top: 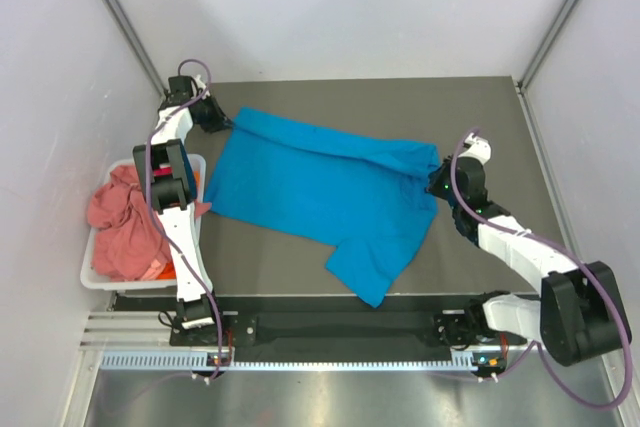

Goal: Fold and stack the t-shirts
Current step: Fold the tshirt

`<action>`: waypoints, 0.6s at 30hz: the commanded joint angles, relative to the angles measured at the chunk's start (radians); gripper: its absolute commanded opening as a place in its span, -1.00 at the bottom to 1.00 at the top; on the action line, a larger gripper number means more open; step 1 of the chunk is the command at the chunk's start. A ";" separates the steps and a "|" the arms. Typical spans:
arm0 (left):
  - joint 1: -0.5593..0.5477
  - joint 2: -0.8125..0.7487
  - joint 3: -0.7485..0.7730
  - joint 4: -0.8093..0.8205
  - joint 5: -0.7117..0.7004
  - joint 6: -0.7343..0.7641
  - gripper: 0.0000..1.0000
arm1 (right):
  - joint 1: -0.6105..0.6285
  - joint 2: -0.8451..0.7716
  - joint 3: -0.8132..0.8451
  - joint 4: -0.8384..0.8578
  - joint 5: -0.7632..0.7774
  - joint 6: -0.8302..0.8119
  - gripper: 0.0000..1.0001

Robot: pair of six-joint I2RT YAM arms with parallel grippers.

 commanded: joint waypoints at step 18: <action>0.004 -0.133 -0.026 -0.129 -0.120 0.062 -1.00 | 0.055 -0.129 -0.103 -0.001 0.060 -0.023 -1.00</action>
